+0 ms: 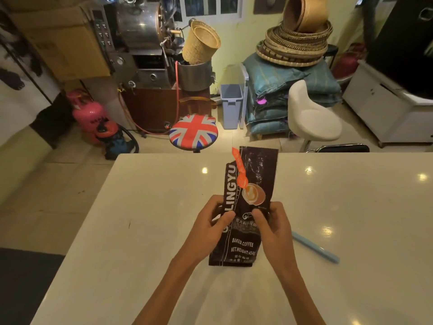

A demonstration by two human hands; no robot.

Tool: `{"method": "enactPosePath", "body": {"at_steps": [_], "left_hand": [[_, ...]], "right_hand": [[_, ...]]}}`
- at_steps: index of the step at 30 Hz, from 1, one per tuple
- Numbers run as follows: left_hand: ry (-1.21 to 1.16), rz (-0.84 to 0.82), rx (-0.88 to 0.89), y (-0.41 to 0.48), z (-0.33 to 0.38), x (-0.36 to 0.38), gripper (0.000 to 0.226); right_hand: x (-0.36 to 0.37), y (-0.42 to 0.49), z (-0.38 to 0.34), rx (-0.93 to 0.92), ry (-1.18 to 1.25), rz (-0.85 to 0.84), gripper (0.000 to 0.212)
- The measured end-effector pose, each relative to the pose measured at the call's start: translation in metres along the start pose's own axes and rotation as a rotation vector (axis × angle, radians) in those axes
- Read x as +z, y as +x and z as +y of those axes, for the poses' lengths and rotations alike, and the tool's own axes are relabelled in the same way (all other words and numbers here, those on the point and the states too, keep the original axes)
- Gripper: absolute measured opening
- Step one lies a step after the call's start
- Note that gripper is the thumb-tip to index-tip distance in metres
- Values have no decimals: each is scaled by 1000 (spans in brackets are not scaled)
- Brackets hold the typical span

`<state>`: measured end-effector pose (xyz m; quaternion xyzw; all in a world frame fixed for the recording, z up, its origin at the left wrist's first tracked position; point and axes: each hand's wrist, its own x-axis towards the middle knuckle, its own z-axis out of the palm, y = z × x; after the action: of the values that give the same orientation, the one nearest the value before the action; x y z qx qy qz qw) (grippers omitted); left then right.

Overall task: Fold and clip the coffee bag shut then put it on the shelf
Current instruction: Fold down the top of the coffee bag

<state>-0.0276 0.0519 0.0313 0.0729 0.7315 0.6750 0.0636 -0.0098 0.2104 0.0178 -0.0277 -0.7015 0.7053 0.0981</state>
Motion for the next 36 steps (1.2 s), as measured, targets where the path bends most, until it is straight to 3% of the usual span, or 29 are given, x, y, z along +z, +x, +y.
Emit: {"method": "enactPosePath", "body": {"at_steps": [4, 8, 11, 15, 21, 25, 28, 36], "left_hand": [[56, 14, -26, 4, -10, -1, 23], [-34, 202, -66, 4, -18, -9, 15], [-39, 167, -68, 5, -12, -3, 5], [-1, 264, -60, 16, -3, -3, 19], [-297, 405, -202, 17, -12, 13, 24], [-112, 308, -136, 24, -13, 13, 20], [-11, 150, -95, 31, -26, 6, 68], [342, 164, 27, 37, -41, -12, 35]], "right_hand": [[0, 3, 5, -56, -240, -133, 9], [-10, 5, 11, 43, -106, -20, 11], [-5, 1, 12, 80, -102, 3, 11], [-13, 13, 4, 22, -168, -39, 18], [-18, 22, 14, 95, -34, -11, 7], [-11, 23, 19, 113, -11, 42, 14], [-8, 29, 22, 122, -11, 23, 44], [-17, 46, 38, -86, -378, -47, 30]]}}
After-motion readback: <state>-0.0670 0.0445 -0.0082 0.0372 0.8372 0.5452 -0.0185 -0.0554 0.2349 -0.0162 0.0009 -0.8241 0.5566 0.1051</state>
